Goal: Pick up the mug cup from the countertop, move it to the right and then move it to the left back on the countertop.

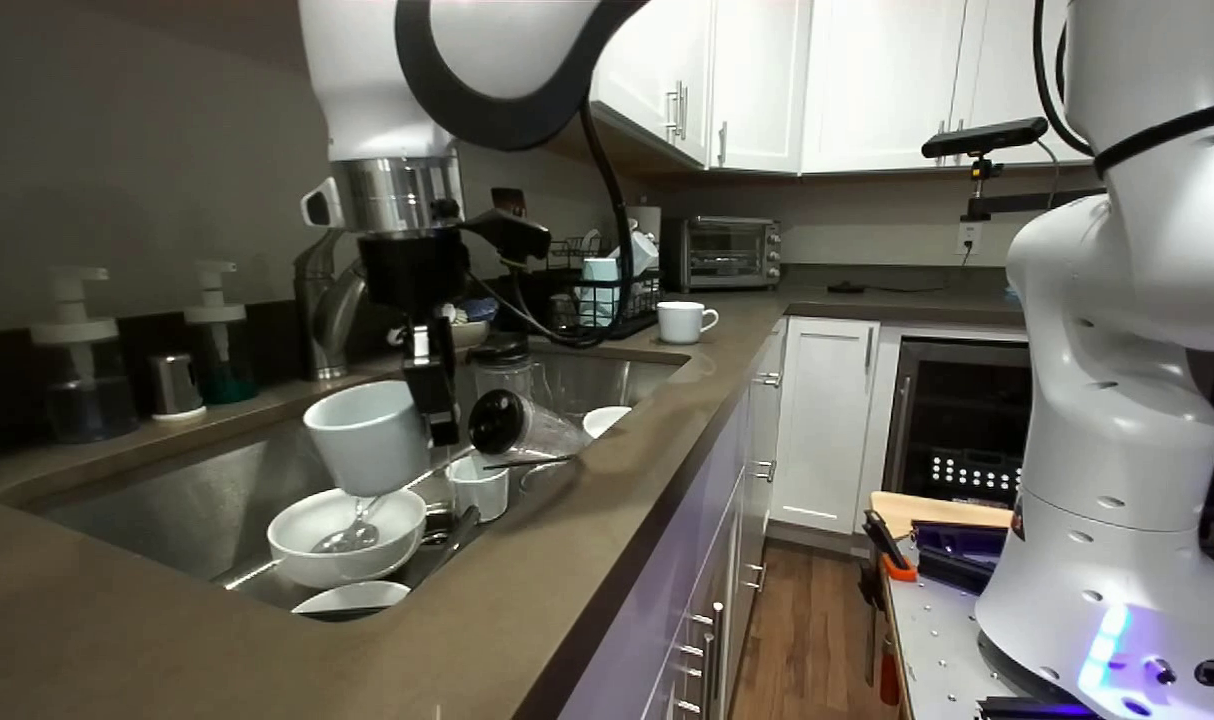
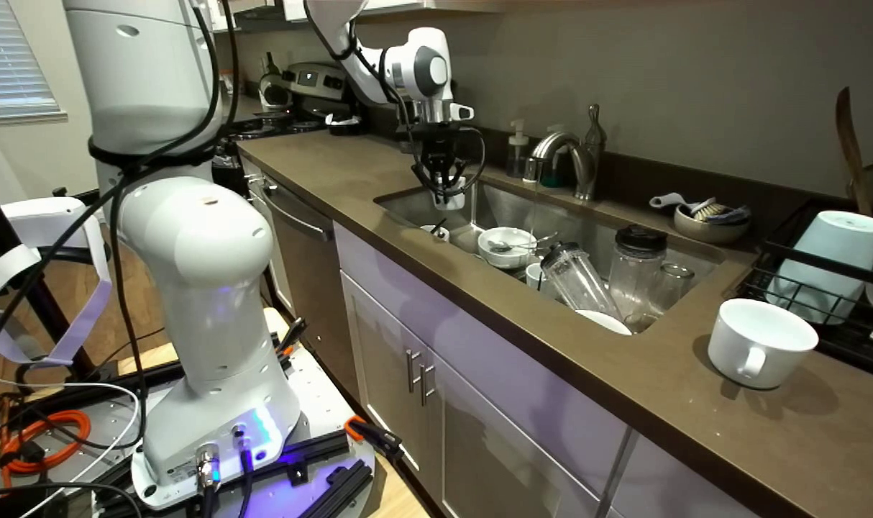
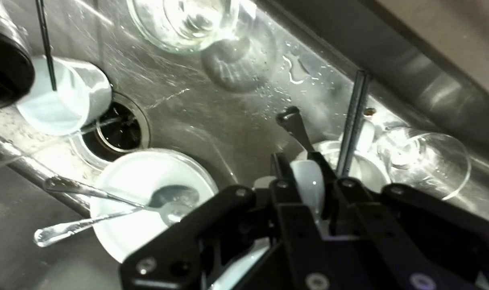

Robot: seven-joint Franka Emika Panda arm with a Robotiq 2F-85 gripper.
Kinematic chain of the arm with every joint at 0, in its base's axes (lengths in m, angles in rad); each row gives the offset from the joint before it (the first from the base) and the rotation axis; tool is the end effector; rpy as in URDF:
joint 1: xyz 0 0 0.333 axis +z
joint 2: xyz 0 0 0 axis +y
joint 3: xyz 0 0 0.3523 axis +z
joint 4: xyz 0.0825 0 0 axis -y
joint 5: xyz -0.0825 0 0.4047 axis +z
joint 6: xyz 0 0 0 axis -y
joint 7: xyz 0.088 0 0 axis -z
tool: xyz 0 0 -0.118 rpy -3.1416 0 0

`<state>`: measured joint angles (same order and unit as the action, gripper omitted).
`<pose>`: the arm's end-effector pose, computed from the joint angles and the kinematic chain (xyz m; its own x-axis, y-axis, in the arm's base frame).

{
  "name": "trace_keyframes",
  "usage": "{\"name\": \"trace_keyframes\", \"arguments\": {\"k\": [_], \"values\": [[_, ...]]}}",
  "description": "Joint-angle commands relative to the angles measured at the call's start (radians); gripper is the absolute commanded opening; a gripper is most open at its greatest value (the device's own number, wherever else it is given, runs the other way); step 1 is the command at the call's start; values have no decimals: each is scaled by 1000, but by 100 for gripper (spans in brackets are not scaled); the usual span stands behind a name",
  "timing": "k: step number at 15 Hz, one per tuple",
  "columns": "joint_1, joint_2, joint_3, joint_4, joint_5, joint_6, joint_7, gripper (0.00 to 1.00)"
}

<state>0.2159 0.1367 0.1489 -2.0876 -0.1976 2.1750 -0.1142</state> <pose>0.5492 0.1982 0.3694 0.8290 0.5549 -0.0695 0.5591 -0.8190 0.1291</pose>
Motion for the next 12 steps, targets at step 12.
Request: {"name": "trace_keyframes", "arguments": {"k": [12], "values": [[-138,73,-97,86,8,0,-12,5]]}}
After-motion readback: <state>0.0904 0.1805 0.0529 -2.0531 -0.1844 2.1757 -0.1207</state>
